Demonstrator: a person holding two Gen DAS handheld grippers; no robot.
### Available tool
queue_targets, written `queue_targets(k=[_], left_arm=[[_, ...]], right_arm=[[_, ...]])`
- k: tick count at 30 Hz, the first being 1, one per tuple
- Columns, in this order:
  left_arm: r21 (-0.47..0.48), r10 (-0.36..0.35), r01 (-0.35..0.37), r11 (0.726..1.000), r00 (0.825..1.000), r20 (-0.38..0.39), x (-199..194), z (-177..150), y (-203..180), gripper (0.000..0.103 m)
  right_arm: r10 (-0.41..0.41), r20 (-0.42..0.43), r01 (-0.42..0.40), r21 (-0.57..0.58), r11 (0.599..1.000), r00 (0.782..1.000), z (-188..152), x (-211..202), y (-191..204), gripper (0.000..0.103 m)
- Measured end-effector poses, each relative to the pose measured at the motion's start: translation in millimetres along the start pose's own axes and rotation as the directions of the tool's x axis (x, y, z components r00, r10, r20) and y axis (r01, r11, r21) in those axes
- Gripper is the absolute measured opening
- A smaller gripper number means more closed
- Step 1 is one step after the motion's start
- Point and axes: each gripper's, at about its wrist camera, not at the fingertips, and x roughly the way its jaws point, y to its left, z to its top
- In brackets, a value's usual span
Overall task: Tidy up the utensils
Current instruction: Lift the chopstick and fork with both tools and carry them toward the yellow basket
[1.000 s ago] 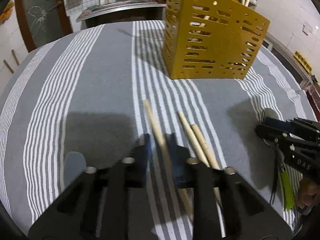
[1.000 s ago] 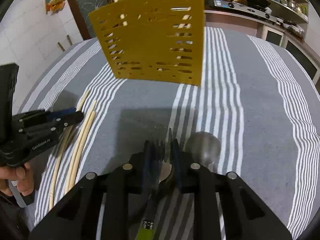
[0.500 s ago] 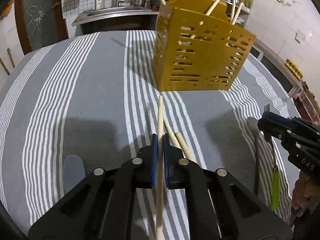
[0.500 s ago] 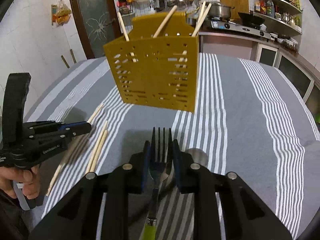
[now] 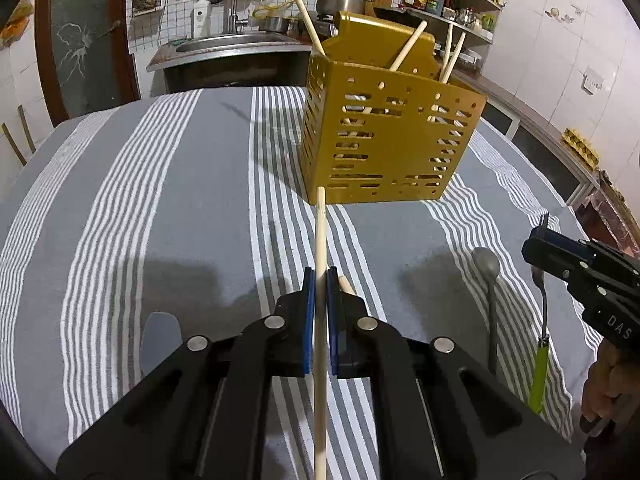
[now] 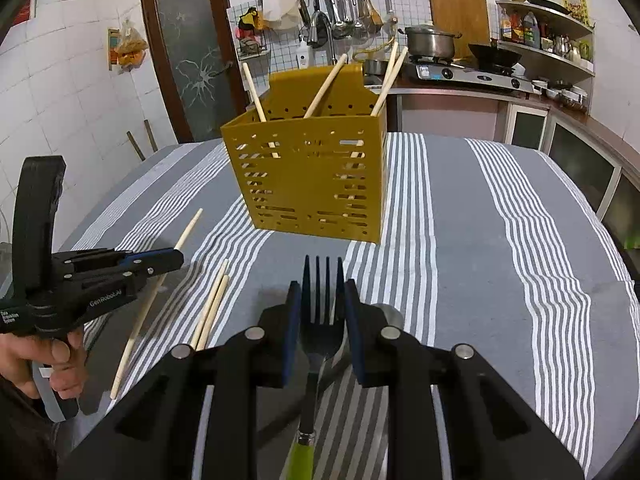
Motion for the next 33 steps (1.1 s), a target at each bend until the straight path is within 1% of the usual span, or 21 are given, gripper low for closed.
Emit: queue_targets(k=[3, 8, 13, 16, 25, 33], left_arm=[[-0.002, -0.011, 0.011, 1.000, 1.000, 0.024, -11, 2, 0, 0.004], [0.006, -0.009, 0.009, 1.000, 0.997, 0.080, -34, 4, -3, 0.004], [-0.001, -0.012, 0.013, 1.000, 0.989, 0.149, -58, 3, -5, 0.004], [-0.002, -0.019, 0.020, 1.000, 0.984, 0.175, -69, 1, -7, 0.004], [0.001, -0.030, 0.030, 1.000, 0.974, 0.223, -93, -10, -11, 0.005], [0.011, -0.027, 0.025, 1.000, 0.966, 0.256, -109, -18, -14, 0.005]], right_arm=[[0.003, 0.016, -0.003, 0.003, 1.000, 1.000, 0, -6, 2, 0.022], [0.002, 0.046, -0.002, 0.003, 1.000, 0.999, 0, -19, 4, 0.022], [-0.016, 0.075, 0.017, -0.002, 1.000, 0.997, -5, -31, 6, 0.022], [-0.024, 0.100, 0.024, 0.002, 1.000, 0.995, -9, -42, 5, 0.022], [-0.009, 0.173, 0.013, -0.018, 1.000, 0.985, -19, -78, 8, 0.022], [-0.030, 0.220, 0.037, -0.028, 0.999, 0.975, -24, -102, 14, 0.022]])
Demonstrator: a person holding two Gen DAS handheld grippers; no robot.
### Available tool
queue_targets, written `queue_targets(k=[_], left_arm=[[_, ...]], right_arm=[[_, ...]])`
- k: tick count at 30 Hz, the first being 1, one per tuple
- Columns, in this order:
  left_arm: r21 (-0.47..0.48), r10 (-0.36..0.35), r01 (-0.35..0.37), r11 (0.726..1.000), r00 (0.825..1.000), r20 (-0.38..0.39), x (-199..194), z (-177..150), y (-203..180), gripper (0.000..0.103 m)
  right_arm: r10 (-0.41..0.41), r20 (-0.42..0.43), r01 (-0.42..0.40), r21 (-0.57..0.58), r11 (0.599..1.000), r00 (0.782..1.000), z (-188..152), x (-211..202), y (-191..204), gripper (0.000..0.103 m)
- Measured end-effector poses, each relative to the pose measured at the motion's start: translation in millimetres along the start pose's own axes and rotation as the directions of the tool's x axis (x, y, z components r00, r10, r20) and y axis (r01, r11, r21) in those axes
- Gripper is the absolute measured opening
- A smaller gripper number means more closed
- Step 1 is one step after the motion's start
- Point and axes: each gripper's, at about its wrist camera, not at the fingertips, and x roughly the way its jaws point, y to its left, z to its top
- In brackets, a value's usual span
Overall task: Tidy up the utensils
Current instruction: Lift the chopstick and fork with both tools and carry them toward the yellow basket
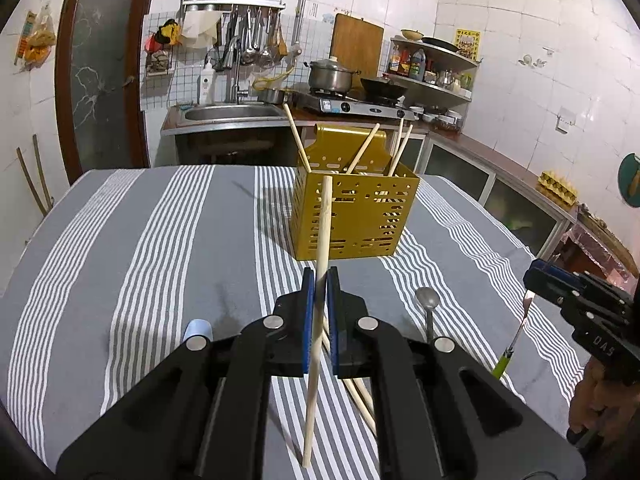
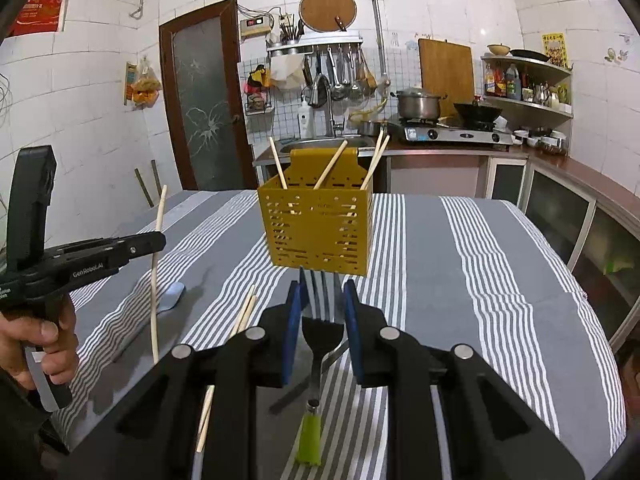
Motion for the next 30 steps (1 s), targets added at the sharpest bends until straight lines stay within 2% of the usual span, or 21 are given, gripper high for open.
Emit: queue_targets(k=[30], left_arm=[[0.012, -0.018, 0.017, 1.000, 0.998, 0.064, -29, -2, -4, 0.004]], right_arm=[[-0.014, 0.034, 0.015, -0.008, 1.000, 0.999, 7, -24, 5, 0.019]])
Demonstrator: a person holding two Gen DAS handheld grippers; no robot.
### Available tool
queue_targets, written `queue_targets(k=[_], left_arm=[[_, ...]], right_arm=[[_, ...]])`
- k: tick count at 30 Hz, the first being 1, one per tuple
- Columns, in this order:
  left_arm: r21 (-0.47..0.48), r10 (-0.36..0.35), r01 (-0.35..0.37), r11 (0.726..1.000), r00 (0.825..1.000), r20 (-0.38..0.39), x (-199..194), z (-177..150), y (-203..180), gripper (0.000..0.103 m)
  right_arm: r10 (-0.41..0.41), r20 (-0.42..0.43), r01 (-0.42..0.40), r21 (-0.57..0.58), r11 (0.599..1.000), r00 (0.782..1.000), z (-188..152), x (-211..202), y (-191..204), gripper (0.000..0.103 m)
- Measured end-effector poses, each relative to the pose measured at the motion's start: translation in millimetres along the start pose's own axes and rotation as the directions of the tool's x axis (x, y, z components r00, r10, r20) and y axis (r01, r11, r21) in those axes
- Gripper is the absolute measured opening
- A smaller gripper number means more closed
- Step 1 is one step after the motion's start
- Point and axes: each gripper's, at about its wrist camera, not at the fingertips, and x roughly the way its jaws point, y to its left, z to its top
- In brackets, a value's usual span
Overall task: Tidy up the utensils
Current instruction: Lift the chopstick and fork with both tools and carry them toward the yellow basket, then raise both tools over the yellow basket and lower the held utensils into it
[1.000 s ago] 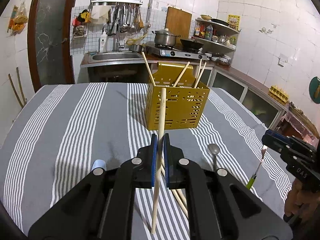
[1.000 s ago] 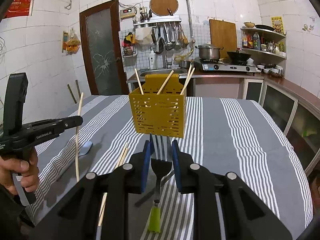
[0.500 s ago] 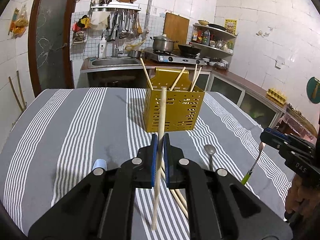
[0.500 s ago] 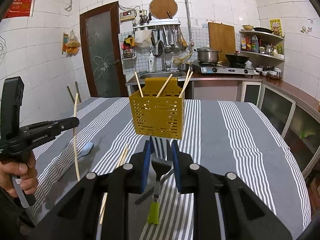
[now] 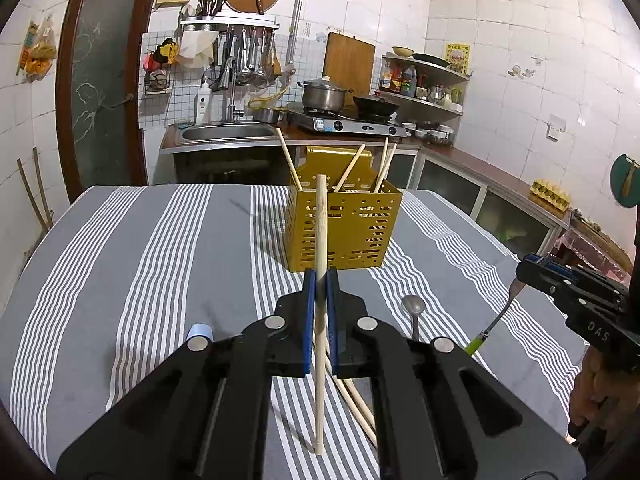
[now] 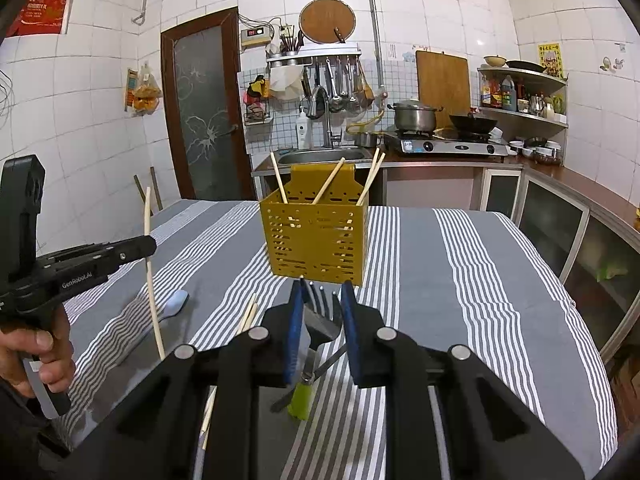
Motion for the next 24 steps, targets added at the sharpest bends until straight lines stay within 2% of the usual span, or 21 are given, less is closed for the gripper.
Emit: queue_targets(k=[15, 17, 18, 24], left_arm=[[-0.003, -0.005, 0.005, 1.000, 1.000, 0.028, -8, 6, -1, 0.004], [-0.001, -0.007, 0.007, 1.000, 1.000, 0.029, -9, 5, -2, 0.004], [0.003, -0.008, 0.008, 1.000, 1.000, 0.027, -9, 5, -3, 0.004], [0.010, -0.013, 0.013, 1.000, 0.999, 0.032, -11, 7, -4, 0.004]], right_arm=[[0.009, 0.030, -0.008, -0.031, 0.999, 1.000, 15, -8, 6, 0.016], [0.011, 0.034, -0.010, -0.029, 1.000, 0.999, 16, -10, 6, 0.014], [0.008, 0.034, -0.008, -0.028, 1.000, 0.999, 17, -10, 6, 0.001], [0.016, 0.033, -0.015, -0.041, 0.999, 0.999, 22, -11, 9, 0.001]])
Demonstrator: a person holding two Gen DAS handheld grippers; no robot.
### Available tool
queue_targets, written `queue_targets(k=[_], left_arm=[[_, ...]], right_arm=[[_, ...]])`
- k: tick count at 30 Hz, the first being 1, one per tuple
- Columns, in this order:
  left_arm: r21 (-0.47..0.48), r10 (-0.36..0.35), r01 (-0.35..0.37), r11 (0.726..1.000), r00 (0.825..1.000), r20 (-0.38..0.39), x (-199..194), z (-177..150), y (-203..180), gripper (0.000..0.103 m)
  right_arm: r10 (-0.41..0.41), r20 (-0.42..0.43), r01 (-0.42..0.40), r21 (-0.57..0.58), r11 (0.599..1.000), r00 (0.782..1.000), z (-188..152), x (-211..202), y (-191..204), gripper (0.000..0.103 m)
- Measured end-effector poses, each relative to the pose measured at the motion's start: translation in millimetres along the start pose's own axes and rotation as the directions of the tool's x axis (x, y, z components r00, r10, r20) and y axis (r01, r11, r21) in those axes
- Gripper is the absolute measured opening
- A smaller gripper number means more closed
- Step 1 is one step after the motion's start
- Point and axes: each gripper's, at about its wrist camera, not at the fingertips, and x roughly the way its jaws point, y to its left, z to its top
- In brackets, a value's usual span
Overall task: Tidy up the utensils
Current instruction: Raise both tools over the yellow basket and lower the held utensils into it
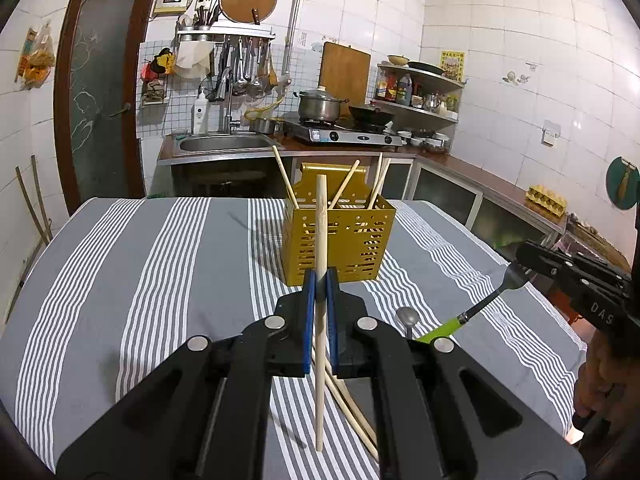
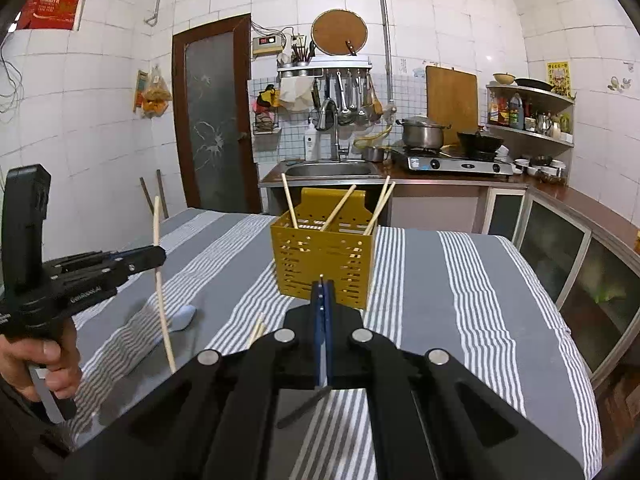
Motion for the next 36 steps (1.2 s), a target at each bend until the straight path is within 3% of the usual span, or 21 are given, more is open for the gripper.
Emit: queue_targets(k=[21, 36], left_arm=[[0.033, -0.001, -0.002, 0.999, 0.998, 0.065, -3, 31, 0, 0.004], [0.055, 0.011, -0.018, 0.998, 0.991, 0.132, 6, 64, -6, 0.004]], right_arm=[[-0.101, 0.091, 0.110, -0.095, 0.989, 0.991, 41, -10, 11, 0.001], [-0.157, 0.123, 0.168, -0.082, 0.982, 0.980, 64, 5, 8, 0.001]])
